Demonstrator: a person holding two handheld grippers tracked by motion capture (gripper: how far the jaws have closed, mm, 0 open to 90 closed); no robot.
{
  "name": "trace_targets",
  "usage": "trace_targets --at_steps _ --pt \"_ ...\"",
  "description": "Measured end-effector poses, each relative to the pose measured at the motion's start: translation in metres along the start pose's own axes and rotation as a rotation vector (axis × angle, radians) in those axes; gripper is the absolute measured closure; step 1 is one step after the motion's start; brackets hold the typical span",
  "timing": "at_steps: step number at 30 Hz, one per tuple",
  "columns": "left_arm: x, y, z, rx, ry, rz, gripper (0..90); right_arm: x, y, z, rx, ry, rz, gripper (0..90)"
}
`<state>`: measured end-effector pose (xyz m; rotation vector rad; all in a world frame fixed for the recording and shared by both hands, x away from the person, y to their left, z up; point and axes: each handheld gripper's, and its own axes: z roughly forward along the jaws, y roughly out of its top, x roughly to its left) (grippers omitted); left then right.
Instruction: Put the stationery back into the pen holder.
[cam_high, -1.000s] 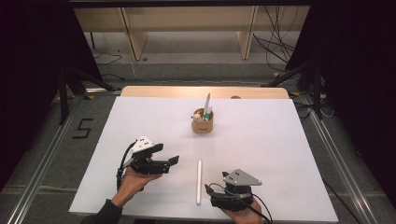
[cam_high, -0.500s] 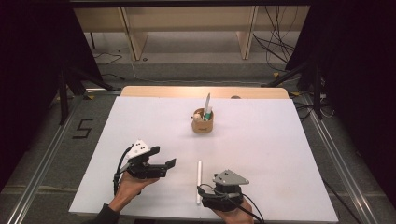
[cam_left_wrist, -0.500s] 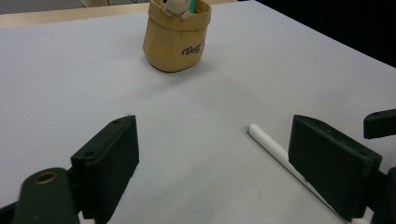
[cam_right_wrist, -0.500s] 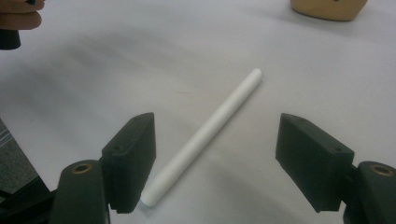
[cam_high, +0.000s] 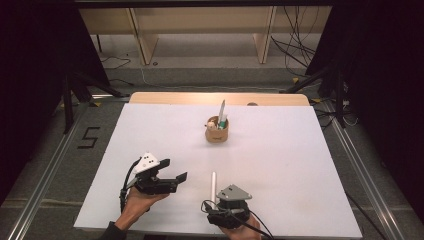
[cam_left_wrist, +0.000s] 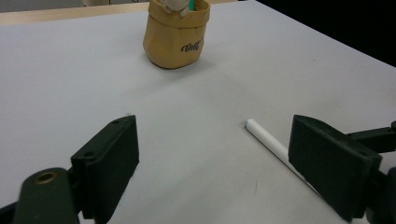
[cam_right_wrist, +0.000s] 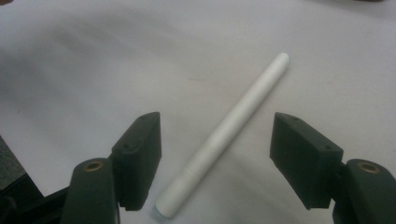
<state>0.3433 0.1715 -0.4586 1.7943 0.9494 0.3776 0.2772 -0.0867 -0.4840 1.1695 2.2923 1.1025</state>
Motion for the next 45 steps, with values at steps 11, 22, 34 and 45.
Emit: trace_targets --at_steps 11,22,34,45 --pt "-0.001 -0.002 -0.002 0.000 0.004 -0.002 15.7 0.009 -0.004 0.011 0.039 -0.029 -0.017 42.0" --pt "-0.001 -0.003 -0.004 -0.002 0.006 -0.006 15.7 0.014 -0.007 0.015 0.045 -0.051 -0.021 46.3" --pt "-0.002 -0.004 -0.004 0.003 0.002 -0.008 15.7 0.015 -0.009 0.016 0.047 -0.079 -0.019 54.8" --pt "-0.003 -0.004 -0.005 0.005 -0.004 -0.003 15.7 0.012 -0.011 0.014 0.028 -0.081 0.037 65.1"
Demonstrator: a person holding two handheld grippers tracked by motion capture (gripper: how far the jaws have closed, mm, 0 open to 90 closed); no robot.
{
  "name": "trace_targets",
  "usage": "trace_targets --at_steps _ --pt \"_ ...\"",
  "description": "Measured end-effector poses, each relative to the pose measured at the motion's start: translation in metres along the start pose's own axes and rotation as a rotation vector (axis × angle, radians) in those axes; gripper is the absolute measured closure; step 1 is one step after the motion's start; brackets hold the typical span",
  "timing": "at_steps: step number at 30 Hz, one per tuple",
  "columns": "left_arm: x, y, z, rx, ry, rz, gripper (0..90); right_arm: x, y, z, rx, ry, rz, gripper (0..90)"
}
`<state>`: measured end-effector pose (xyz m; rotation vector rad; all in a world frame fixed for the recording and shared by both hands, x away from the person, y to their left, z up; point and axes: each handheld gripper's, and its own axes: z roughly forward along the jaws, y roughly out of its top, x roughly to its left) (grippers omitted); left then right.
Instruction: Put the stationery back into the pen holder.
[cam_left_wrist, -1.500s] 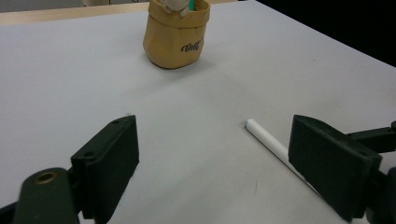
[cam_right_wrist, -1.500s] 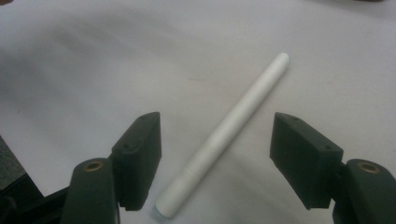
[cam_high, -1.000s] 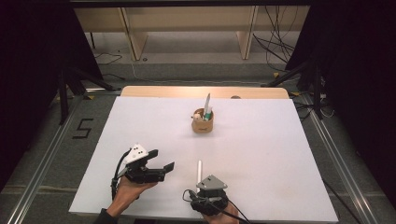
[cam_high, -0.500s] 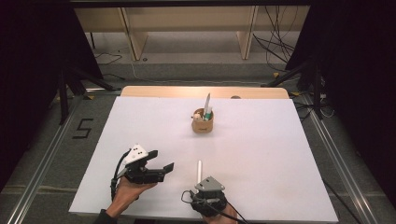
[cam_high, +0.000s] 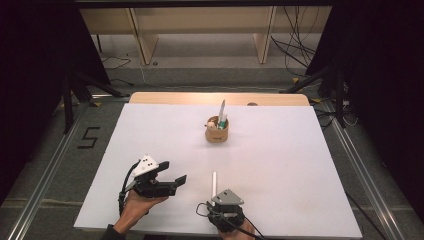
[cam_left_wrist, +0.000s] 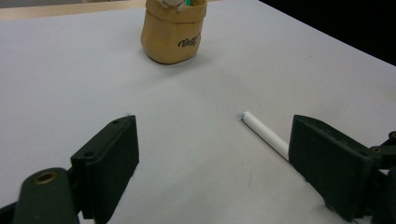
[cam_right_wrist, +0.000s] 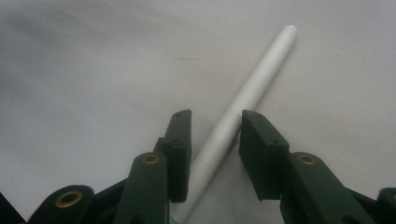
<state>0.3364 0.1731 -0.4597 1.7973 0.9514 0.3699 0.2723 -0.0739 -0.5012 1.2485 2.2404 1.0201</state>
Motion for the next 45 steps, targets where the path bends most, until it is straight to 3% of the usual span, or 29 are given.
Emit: trace_targets --at_steps 7,15,33,45 --pt "-0.001 0.000 0.001 0.003 -0.002 0.001 15.7 -0.003 -0.002 -0.001 -0.011 -0.003 0.053 71.3" --pt "-0.001 -0.001 0.001 0.008 -0.005 0.005 15.6 -0.003 -0.003 -0.001 -0.019 -0.008 0.080 78.8" --pt "0.001 -0.001 0.001 0.008 0.008 -0.008 15.7 -0.011 0.000 -0.005 -0.048 0.029 0.100 79.4" --pt "0.000 0.000 0.001 0.013 -0.004 -0.043 15.6 -0.022 0.007 -0.018 -0.122 0.042 0.107 79.4"
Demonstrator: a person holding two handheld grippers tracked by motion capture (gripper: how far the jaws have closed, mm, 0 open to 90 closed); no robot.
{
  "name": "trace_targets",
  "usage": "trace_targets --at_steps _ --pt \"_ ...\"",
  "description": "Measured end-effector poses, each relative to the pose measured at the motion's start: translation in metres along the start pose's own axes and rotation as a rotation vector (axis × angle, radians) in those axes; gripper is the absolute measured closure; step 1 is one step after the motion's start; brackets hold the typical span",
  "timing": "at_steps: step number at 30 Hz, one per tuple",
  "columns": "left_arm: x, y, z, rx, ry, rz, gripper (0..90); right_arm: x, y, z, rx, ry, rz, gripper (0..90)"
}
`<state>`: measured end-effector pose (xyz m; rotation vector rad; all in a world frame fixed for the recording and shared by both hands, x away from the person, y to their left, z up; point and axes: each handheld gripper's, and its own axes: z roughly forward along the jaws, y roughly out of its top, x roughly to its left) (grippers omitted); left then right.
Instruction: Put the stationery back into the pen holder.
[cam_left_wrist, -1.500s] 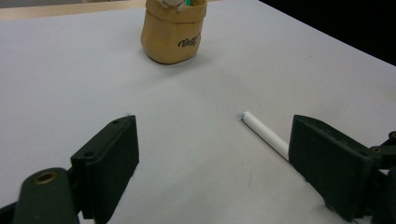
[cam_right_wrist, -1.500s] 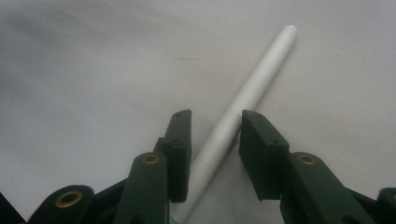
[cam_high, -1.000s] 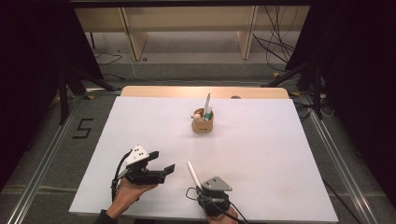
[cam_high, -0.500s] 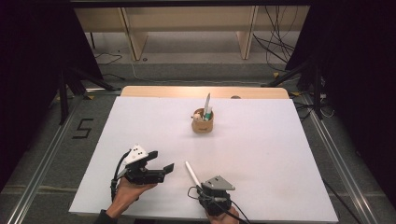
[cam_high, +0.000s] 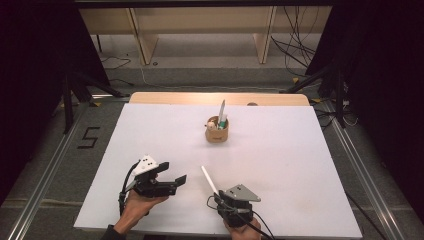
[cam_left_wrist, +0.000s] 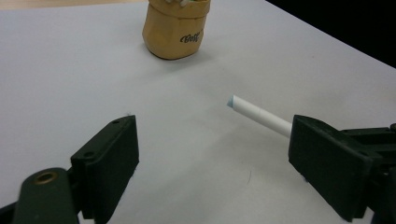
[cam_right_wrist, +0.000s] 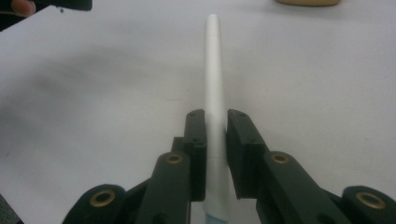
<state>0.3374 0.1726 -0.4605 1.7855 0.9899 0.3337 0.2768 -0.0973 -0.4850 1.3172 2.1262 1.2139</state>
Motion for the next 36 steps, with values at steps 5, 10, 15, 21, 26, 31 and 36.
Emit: trace_targets --at_steps 5,10,15,21,26,31,36 --pt "-0.003 0.001 0.001 0.004 -0.027 -0.029 15.6 -0.003 0.003 -0.005 -0.030 0.015 -0.003 79.4" --pt "-0.007 0.002 0.003 0.010 -0.075 -0.071 15.7 -0.006 0.006 -0.010 -0.057 0.022 -0.010 79.4" --pt "-0.013 0.003 0.008 0.017 -0.124 -0.119 15.7 -0.004 0.008 -0.015 -0.094 0.034 -0.036 79.4" --pt "-0.019 0.005 0.015 0.019 -0.211 -0.187 15.7 0.000 0.008 -0.018 -0.119 0.044 -0.068 79.3" --pt "-0.021 0.007 0.019 0.025 -0.259 -0.254 15.8 0.003 0.008 -0.021 -0.141 0.045 -0.090 79.3" --pt "-0.019 0.008 0.020 0.013 -0.274 -0.299 16.2 0.006 0.008 -0.021 -0.146 0.050 -0.105 79.3" --pt "-0.018 0.010 0.020 0.007 -0.281 -0.322 16.3 0.007 0.008 -0.021 -0.152 0.050 -0.106 79.3"
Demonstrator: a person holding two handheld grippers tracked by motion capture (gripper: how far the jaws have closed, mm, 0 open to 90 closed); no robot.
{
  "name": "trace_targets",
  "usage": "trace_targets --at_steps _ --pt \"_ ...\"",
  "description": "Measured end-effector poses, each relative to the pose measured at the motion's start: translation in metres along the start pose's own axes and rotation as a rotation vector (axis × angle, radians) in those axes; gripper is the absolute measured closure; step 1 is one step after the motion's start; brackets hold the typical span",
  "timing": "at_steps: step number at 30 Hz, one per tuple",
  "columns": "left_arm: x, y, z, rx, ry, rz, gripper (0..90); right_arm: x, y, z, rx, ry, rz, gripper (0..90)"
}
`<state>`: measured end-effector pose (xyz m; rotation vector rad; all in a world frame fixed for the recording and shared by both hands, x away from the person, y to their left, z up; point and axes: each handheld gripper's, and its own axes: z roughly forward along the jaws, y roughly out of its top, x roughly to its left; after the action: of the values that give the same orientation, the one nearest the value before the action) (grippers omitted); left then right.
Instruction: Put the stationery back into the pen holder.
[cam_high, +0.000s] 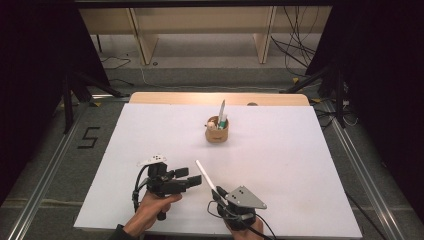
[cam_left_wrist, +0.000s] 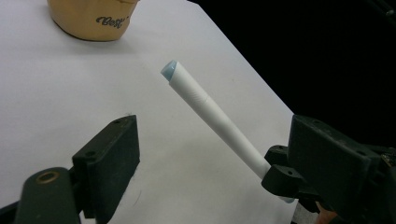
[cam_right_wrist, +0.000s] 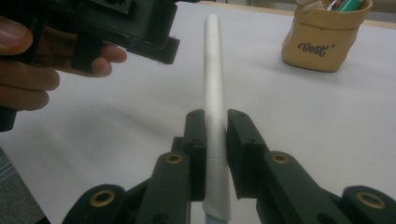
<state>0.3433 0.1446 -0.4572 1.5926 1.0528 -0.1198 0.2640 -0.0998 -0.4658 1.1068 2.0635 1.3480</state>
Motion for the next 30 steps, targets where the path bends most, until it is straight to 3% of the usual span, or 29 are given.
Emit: trace_targets --at_steps 12,17,30 --pt "0.0007 0.0012 0.0027 -0.011 -0.048 -0.094 17.2 0.0019 0.0006 -0.0016 -0.017 -0.002 -0.022 79.3" --pt "-0.0014 0.0019 0.0037 -0.017 -0.048 -0.091 17.4 0.0033 0.0005 -0.0020 -0.020 -0.002 -0.028 79.3" --pt "-0.0010 0.0005 0.0080 -0.032 -0.081 -0.180 20.8 0.0068 0.0001 -0.0031 -0.042 0.005 -0.050 79.3"
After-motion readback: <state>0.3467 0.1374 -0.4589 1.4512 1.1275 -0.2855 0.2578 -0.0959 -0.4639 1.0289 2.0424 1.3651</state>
